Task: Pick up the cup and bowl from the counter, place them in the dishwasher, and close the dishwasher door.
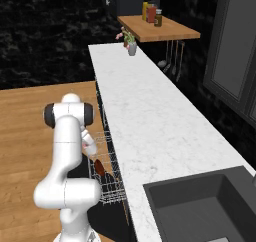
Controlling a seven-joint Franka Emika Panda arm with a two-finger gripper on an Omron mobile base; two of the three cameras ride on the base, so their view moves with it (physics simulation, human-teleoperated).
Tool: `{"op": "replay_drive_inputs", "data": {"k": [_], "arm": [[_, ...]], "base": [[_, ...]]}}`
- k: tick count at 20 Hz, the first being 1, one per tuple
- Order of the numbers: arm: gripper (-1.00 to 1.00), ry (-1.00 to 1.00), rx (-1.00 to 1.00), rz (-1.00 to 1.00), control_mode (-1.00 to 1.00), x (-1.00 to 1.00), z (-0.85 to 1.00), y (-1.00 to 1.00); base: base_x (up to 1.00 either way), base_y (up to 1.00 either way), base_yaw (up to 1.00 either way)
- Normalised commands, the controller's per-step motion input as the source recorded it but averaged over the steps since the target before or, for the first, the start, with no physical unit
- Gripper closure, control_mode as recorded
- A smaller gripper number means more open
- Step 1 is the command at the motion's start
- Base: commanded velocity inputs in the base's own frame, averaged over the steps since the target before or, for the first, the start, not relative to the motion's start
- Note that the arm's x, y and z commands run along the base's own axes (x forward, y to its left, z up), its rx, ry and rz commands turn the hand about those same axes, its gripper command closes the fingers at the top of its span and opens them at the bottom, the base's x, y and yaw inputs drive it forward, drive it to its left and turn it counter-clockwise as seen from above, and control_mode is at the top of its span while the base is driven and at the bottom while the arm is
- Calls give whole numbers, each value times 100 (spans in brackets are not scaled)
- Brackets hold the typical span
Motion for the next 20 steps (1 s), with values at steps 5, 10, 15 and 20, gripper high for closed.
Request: {"op": "replay_drive_inputs", "data": {"k": [5,10,15,20], "arm": [[100,9,-1,0,-100,2,-40,-13],[100,3,-3,0,-100,19,-47,-2],[100,0,-3,0,-100,31,-48,2],[100,2,0,0,-100,2,-41,2]], "base": [[0,0,0],[0,0,0],[0,0,0],[0,0,0]]}}
